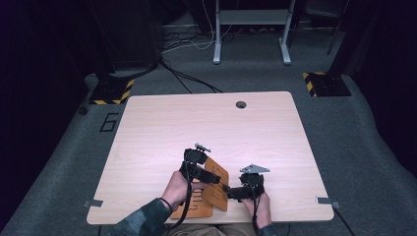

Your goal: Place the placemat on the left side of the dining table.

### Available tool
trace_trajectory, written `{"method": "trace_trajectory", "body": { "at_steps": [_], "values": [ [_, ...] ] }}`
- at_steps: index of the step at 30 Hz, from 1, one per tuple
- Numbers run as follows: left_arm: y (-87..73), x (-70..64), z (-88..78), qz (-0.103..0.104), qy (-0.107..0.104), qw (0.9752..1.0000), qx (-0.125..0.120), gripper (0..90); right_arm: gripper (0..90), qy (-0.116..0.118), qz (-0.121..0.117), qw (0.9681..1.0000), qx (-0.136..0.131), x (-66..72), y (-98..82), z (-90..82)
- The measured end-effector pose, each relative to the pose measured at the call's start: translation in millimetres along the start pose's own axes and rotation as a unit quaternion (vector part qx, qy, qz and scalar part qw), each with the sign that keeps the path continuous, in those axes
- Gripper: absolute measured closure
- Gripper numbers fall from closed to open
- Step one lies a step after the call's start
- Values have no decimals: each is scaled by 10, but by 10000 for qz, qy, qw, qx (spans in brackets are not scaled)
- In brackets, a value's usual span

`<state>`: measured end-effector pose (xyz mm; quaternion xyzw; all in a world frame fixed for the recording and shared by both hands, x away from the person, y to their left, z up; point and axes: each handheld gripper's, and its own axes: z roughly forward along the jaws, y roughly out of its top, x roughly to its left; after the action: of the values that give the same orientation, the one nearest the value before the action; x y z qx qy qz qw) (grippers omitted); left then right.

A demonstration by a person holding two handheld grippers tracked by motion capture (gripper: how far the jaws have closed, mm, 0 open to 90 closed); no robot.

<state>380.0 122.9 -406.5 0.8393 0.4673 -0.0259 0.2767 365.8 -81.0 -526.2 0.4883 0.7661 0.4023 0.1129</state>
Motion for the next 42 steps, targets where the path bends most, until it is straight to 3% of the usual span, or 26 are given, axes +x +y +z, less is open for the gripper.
{"method": "trace_trajectory", "body": {
  "at_steps": [5, 10, 22, 30, 38, 42],
  "values": [
    [14, -30, 15, -45, 56, 9999, -96, 514, 0, -6, 16, 10000, -3, -3, 0, -2],
    [24, -125, 71, 99, 115, 9999, -36, 563, 12, -150, -99, 9998, 23, 24, 1, 13],
    [93, -298, 129, 411, 230, 9989, 5, 669, 11, -98, -36, 9999, 5, 12, -2, 3],
    [147, -435, 159, 765, 483, 9959, 34, 718, 9, -142, -24, 9999, -53, 5, -8, -8],
    [207, -489, 163, 905, 677, 9936, 2, 798, 8, -271, 67, 9995, -149, -15, -33, -52],
    [245, -516, 161, 1025, 836, 9912, -80, 846, 6, -314, 161, 9992, -200, -45, -53, -88]
  ]
}}
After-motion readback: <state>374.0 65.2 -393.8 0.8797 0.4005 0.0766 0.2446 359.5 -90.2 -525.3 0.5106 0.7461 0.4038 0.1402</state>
